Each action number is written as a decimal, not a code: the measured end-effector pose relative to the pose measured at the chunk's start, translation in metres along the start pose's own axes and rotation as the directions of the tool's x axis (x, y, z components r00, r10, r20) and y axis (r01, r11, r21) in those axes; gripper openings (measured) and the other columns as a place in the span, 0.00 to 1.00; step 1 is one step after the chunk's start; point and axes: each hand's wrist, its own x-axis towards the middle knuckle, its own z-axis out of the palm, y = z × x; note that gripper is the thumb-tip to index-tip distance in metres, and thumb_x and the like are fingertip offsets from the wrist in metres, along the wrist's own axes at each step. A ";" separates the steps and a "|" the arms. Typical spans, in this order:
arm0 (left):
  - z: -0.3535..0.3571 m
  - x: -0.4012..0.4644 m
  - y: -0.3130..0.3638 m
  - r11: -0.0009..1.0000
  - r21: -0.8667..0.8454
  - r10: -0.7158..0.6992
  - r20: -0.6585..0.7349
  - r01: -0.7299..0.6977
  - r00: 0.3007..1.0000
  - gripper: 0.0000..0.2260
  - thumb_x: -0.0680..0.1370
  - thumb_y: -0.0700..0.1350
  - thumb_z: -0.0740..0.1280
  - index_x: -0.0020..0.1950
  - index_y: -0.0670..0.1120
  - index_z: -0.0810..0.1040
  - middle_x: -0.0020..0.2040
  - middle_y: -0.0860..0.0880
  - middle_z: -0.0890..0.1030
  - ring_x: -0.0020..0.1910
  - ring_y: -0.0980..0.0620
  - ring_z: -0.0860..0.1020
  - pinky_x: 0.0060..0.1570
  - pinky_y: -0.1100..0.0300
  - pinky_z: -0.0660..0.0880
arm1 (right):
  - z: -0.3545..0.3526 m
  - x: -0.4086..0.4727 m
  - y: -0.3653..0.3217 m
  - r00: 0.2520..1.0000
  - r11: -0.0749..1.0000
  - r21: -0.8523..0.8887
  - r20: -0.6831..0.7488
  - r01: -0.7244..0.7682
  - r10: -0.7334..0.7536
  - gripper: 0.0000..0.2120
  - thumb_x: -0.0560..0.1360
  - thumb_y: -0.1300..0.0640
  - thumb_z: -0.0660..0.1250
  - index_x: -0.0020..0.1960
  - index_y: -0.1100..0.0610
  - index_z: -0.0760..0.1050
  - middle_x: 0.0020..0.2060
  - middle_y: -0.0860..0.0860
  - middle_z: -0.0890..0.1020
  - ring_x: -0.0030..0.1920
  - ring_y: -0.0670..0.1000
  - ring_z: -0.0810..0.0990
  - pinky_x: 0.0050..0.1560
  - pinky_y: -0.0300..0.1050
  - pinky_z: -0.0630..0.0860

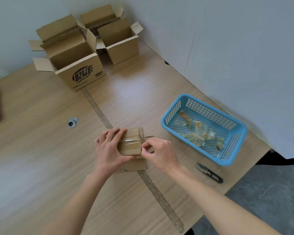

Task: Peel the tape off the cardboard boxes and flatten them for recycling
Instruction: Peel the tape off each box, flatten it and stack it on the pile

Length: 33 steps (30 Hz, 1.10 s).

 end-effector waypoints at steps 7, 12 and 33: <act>-0.002 -0.001 0.001 0.999 0.005 0.034 0.005 -0.034 0.999 0.44 0.58 0.74 0.70 0.71 0.55 0.75 0.67 0.55 0.74 0.66 0.46 0.69 0.60 0.48 0.63 | -0.003 0.002 0.018 0.962 0.935 0.237 0.132 -0.265 0.239 0.04 0.74 0.56 0.72 0.48 0.51 0.85 0.42 0.42 0.86 0.42 0.40 0.84 0.44 0.39 0.82; -0.003 0.001 0.002 0.999 0.037 0.022 0.004 -0.022 1.000 0.45 0.58 0.77 0.68 0.71 0.55 0.75 0.66 0.55 0.74 0.65 0.46 0.69 0.60 0.48 0.63 | 0.002 0.003 0.021 0.889 0.785 0.425 0.290 -0.451 0.354 0.13 0.74 0.53 0.75 0.58 0.47 0.84 0.48 0.41 0.87 0.48 0.44 0.86 0.50 0.49 0.84; -0.025 -0.024 -0.004 0.805 -0.507 -0.254 0.175 0.309 0.951 0.28 0.75 0.62 0.72 0.74 0.63 0.70 0.67 0.62 0.78 0.64 0.65 0.75 0.66 0.55 0.74 | 0.012 0.010 -0.022 0.767 0.928 0.232 0.637 -0.291 0.081 0.12 0.72 0.42 0.75 0.46 0.48 0.77 0.41 0.43 0.85 0.43 0.42 0.84 0.51 0.47 0.82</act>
